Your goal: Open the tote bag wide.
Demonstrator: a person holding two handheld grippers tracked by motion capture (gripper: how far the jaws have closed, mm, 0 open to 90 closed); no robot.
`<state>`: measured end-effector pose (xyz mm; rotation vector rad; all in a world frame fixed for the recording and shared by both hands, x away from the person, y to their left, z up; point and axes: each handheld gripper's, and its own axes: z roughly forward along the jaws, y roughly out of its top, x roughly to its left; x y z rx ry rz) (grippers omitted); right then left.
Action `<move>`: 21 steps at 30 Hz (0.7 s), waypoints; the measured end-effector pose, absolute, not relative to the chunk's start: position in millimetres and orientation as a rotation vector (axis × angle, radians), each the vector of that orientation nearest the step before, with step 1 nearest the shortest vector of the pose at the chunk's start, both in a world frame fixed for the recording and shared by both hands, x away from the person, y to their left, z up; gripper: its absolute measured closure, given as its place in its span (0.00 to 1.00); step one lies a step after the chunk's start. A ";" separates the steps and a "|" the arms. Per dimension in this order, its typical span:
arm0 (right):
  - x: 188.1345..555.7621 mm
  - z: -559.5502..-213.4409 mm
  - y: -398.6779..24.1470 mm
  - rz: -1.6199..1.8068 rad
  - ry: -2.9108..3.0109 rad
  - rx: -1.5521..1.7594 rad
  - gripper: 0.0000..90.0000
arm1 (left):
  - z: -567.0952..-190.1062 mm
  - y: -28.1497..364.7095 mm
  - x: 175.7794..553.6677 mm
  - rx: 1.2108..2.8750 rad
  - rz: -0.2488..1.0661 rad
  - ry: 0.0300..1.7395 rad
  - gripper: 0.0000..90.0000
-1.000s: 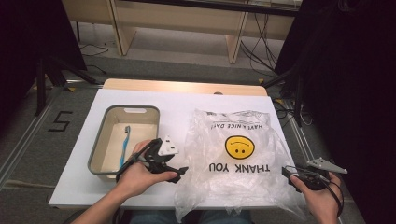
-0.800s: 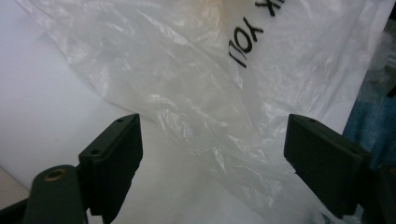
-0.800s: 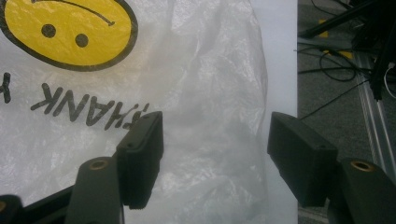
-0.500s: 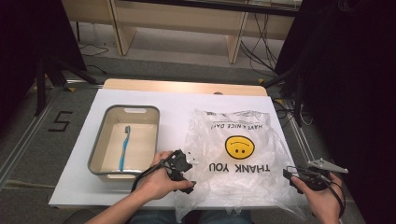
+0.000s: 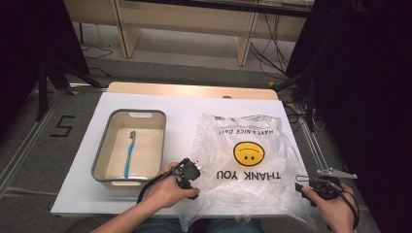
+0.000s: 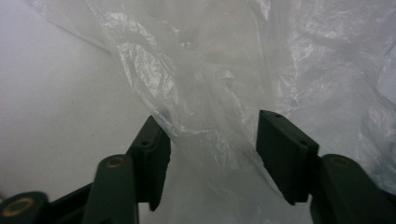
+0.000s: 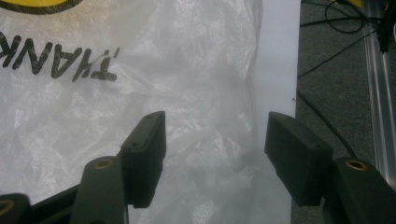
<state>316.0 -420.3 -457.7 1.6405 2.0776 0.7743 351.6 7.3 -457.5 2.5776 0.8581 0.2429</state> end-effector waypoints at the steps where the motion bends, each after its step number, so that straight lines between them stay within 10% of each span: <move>1: 316.0 -457.7 -420.3 0.774 2.078 1.640 0.46 | -458.2 7.6 352.1 2.577 0.236 0.861 0.51; 21: 316.4 -465.0 -422.9 0.742 2.175 1.683 0.91 | -463.8 -0.2 362.7 2.595 0.187 0.903 0.97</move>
